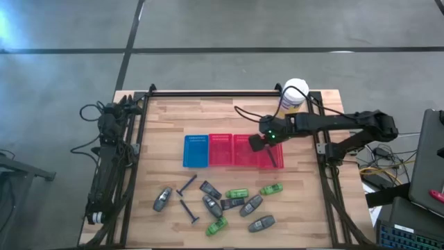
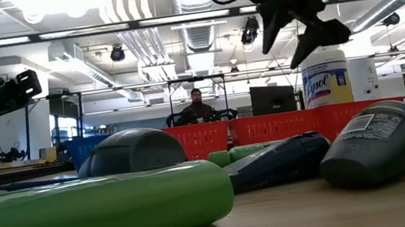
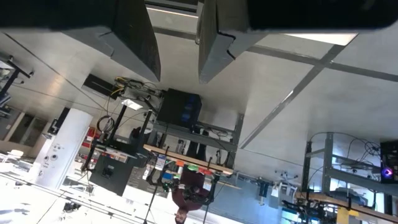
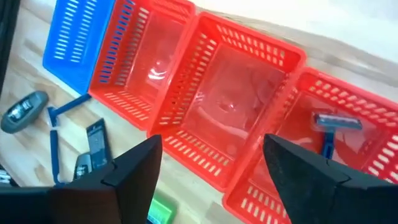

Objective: Pick & Place Travel size toiletries
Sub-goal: Put the blue razor into the right red bin

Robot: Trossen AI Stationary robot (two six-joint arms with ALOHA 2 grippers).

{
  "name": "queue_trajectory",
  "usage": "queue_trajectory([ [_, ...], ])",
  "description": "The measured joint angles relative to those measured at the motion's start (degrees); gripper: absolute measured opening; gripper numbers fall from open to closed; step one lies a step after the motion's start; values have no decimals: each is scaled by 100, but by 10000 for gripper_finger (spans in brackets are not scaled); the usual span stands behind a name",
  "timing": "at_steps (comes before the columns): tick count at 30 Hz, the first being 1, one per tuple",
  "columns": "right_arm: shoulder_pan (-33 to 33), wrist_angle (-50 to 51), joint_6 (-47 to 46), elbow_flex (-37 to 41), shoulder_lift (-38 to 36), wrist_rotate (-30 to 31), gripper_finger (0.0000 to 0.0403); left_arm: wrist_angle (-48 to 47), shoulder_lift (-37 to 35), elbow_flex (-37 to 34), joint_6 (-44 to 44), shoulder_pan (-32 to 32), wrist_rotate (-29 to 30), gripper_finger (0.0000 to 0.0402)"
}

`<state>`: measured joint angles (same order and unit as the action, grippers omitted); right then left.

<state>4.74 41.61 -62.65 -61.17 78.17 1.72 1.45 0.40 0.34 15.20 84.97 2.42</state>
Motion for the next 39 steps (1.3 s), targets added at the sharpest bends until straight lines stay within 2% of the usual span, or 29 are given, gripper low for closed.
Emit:
queue_trajectory([
  [12,2,-12,368,-588,332,-6,238,12,13,0,0,0,21,115],
  [15,-6,2,290,-495,333,-57,244,169,13,0,0,0,74,115],
  [19,-40,-140,299,-425,336,-505,258,175,13,0,-27,0,72,115],
  [25,-85,-322,518,-388,502,-716,273,184,11,0,-508,0,74,115],
  [27,-64,-322,599,-386,546,-792,275,197,11,0,165,0,33,115],
  [30,-61,-337,623,-386,637,-817,278,191,11,0,2746,-2,-169,115],
  [32,-61,-336,664,-387,678,-822,279,166,11,0,3974,-2,-155,115],
  [36,-59,-339,718,-399,719,-822,271,139,11,0,5085,-2,-19,115],
  [38,-61,-343,719,-399,713,-822,264,174,14,0,5742,-2,-301,115],
  [39,-60,-342,719,-399,708,-822,260,297,43,0,5783,-4,-560,115],
])
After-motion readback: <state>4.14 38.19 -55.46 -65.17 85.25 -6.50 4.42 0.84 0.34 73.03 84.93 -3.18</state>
